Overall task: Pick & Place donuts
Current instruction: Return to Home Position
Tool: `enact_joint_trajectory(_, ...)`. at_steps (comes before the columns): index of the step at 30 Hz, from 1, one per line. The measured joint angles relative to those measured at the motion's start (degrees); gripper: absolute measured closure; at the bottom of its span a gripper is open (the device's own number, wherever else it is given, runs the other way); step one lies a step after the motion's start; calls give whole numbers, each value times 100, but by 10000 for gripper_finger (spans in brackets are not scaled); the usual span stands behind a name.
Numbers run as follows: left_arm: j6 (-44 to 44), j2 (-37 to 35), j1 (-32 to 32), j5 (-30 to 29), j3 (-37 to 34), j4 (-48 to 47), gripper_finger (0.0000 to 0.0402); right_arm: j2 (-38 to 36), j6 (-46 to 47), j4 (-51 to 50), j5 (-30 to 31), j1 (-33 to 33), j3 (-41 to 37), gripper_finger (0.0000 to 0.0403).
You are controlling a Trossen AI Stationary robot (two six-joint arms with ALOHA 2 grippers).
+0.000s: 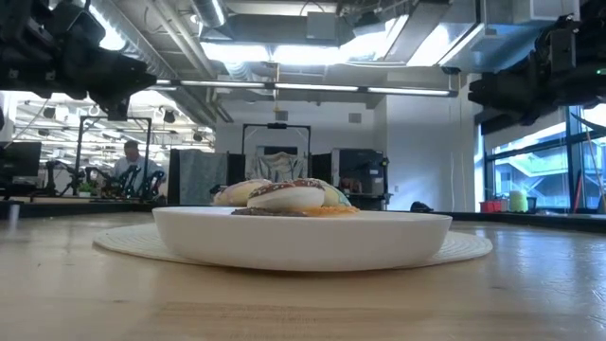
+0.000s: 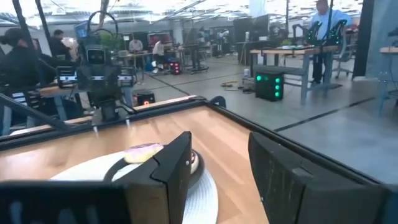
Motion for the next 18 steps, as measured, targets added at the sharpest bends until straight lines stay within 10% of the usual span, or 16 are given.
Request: enact_joint_trajectory(18, 30, 92, 0, 94, 4, -13, 287, 31, -927, 3, 5, 0, 0, 242)
